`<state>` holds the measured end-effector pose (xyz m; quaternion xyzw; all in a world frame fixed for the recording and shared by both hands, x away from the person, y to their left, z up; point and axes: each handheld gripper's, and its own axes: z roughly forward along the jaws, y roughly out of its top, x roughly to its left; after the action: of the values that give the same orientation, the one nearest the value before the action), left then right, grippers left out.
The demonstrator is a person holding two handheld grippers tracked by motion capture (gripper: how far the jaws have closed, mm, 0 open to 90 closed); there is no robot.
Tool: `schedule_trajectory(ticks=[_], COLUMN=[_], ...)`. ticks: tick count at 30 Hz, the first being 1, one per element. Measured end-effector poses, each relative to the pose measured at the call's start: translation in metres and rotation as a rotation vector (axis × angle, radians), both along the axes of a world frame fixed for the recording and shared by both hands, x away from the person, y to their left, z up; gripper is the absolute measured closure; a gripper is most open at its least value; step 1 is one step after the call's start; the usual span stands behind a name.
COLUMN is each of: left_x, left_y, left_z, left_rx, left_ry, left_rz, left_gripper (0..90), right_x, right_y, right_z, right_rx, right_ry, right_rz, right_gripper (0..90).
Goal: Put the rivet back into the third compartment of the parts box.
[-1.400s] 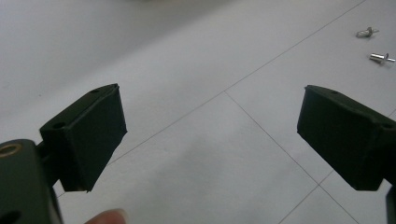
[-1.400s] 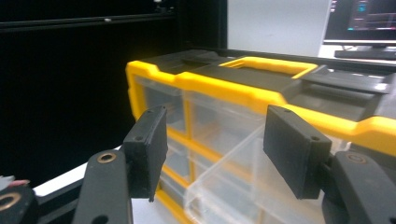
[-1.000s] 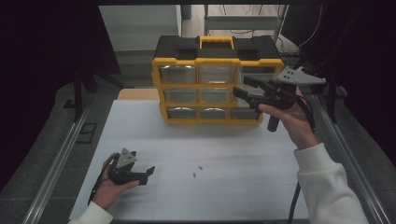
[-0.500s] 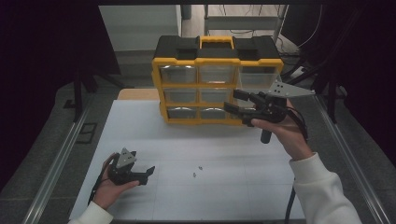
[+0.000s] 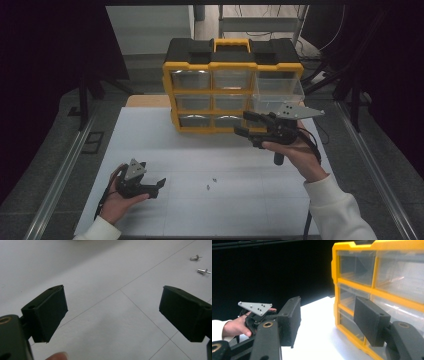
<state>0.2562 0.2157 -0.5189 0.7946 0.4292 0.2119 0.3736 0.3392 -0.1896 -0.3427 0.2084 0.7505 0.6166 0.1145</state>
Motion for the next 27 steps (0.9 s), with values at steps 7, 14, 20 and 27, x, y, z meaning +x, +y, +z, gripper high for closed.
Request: schedule_trajectory(ticks=[7,14,20,27], left_x=[0.0,0.0,0.0,0.0], left_y=[0.0,0.0,0.0,0.0], left_z=[0.0,0.0,0.0,0.0], left_rx=[0.0,0.0,0.0,0.0], left_ry=[0.0,-0.001,-0.001,-0.003], left_rz=[0.0,-0.001,0.0,-0.001], left_gripper=[8.3,8.3,8.3,8.3], right_x=[-0.003,0.0,0.002,0.002], right_y=[0.004,0.006,0.008,0.011], right_z=[-0.018,-0.038,-0.047,-0.057], right_rx=[-0.02,-0.049,-0.059,-0.065], right_ry=[0.016,0.045,0.064,0.075], right_rz=[0.007,0.0,-0.001,-0.005], right_gripper=[37.6,37.3,37.1,36.4])
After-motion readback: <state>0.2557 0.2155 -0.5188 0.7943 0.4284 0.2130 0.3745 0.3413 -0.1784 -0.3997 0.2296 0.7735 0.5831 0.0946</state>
